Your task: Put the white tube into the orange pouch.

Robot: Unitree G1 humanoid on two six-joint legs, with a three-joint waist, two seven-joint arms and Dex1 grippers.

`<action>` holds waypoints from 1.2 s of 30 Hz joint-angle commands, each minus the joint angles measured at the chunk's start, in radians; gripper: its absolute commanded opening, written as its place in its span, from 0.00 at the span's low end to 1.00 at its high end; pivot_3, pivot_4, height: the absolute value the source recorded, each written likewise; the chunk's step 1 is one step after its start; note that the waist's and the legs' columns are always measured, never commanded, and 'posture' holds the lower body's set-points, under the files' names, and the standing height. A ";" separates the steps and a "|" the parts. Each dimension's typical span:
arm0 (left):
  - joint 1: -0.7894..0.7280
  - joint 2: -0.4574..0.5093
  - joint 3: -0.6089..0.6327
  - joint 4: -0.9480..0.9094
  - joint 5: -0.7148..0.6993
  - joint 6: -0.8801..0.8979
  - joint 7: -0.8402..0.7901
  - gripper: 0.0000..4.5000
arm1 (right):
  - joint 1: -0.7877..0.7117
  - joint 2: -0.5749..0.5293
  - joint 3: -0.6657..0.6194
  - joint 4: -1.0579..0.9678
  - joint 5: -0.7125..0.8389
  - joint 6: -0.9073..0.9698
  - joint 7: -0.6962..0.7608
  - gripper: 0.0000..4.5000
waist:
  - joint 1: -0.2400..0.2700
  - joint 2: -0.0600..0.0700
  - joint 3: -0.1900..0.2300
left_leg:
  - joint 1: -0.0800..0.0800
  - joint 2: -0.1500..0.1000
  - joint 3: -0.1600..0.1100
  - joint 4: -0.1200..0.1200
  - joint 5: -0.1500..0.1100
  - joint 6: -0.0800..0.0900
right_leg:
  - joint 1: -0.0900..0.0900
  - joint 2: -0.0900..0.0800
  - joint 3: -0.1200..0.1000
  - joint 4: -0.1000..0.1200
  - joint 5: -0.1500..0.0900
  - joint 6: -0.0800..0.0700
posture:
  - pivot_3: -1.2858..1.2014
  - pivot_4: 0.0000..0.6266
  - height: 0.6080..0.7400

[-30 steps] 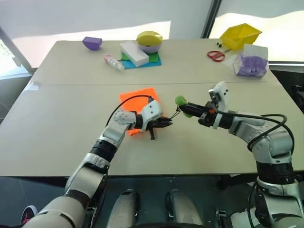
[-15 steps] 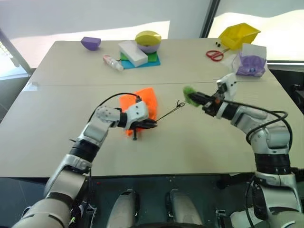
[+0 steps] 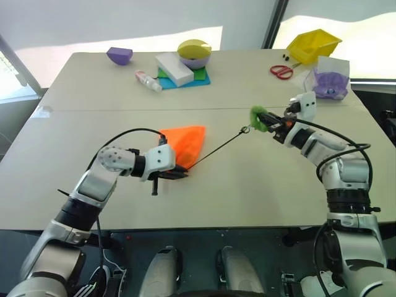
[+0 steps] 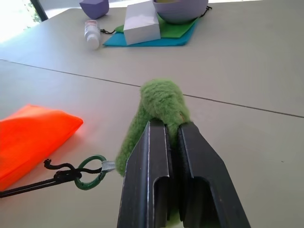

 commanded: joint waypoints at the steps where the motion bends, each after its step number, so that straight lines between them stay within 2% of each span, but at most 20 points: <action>1: 0.024 0.054 0.034 -0.009 0.000 0.000 -0.008 0.01 | -0.039 -0.029 -0.066 -0.002 -0.020 -0.041 -0.043 0.00 | 0.000 0.000 0.000 | 0.000 0.000 0.000 0.000 0.000 0.000 | 0.000 0.000 0.000 0.000 0.000 0.000 | 0.52 0.24 1.00; 5: 0.027 0.061 0.033 0.009 0.008 -0.026 0.007 0.01 | -0.041 -0.033 -0.058 0.012 -0.033 -0.047 -0.045 0.00 | 0.000 0.000 0.000 | 0.000 0.000 0.000 0.000 0.000 0.000 | 0.000 0.000 0.000 0.000 0.000 0.000 | 0.52 0.24 1.00; 11: 0.016 -0.012 0.008 -0.006 -0.010 0.001 0.048 0.01 | -0.044 -0.041 -0.045 0.007 -0.034 -0.047 -0.025 0.00 | 0.002 0.000 0.000 | 0.000 0.000 0.000 0.000 0.000 0.000 | 0.000 0.000 0.000 0.000 0.000 0.000 | 0.52 0.24 1.00; 15: -0.008 -0.085 0.024 0.008 -0.026 0.015 0.099 0.01 | 0.043 -0.043 0.023 -0.126 0.031 0.043 0.102 0.00 | 0.004 0.000 0.000 | 0.000 0.000 0.000 0.000 0.000 0.000 | 0.000 0.000 0.000 0.000 0.000 0.000 | 0.52 0.24 1.00; 17: -0.019 -0.120 0.051 0.005 -0.075 0.062 0.105 0.01 | 0.082 -0.026 0.030 -0.179 0.065 0.088 0.119 0.00 | 0.003 0.000 0.000 | 0.000 0.000 0.000 0.000 0.000 0.000 | 0.000 0.000 0.000 0.000 0.000 0.000 | 0.52 0.24 1.00; 18: -0.021 -0.127 0.062 -0.005 -0.098 0.075 0.099 0.21 | 0.092 -0.018 0.026 -0.188 0.063 0.090 0.109 0.16 | 0.002 0.000 0.000 | 0.000 0.000 0.000 0.000 0.000 0.000 | 0.000 0.000 0.000 0.000 0.000 0.000 | 0.52 0.24 1.00; 22: -0.045 -0.139 0.124 -0.005 -0.139 0.072 0.137 0.62 | 0.109 -0.020 0.020 -0.210 0.047 0.087 0.098 0.56 | -0.002 0.000 0.001 | 0.001 0.000 0.001 0.001 0.000 0.000 | 0.000 0.000 0.000 0.002 0.000 0.000 | 0.52 0.24 1.00; 25: -0.066 -0.144 0.202 -0.011 -0.217 0.125 0.165 0.98 | 0.114 -0.048 0.010 -0.215 0.052 0.090 0.129 0.93 | 0.001 0.000 0.001 | 0.001 0.000 0.000 0.001 0.000 0.000 | 0.000 0.000 0.000 0.003 0.000 0.000 | 0.52 0.24 1.00; 26: -0.070 -0.144 0.233 -0.013 -0.237 0.136 0.185 1.00 | 0.116 -0.065 0.009 -0.217 0.054 0.088 0.150 0.99 | 0.001 0.000 0.001 | 0.001 0.000 0.000 0.001 0.000 0.000 | 0.000 0.001 0.000 0.003 0.000 0.000 | 0.52 0.24 1.00; 31: -0.023 -0.087 0.384 -0.054 -0.304 0.170 0.249 1.00 | 0.136 -0.141 0.013 -0.287 0.073 0.014 0.300 0.99 | -0.002 0.000 0.001 | 0.000 0.000 0.001 0.000 0.000 0.000 | 0.000 0.000 0.000 0.000 0.000 0.000 | 0.52 0.24 1.00; 33: 0.001 -0.062 0.411 -0.058 -0.298 0.216 0.300 1.00 | 0.149 -0.147 0.009 -0.299 0.079 -0.019 0.338 0.99 | -0.003 -0.001 0.001 | 0.000 0.000 0.001 0.000 0.000 0.000 | -0.001 0.001 0.000 0.000 0.000 0.001 | 0.52 0.24 1.00; 36: 0.086 -0.009 0.480 -0.062 -0.273 0.176 0.338 1.00 | 0.221 -0.164 0.034 -0.312 0.046 -0.113 0.421 0.99 | 0.001 -0.001 0.001 | 0.001 0.001 0.001 0.000 0.000 0.000 | 0.000 0.001 0.000 0.001 0.000 0.001 | 0.52 0.24 1.00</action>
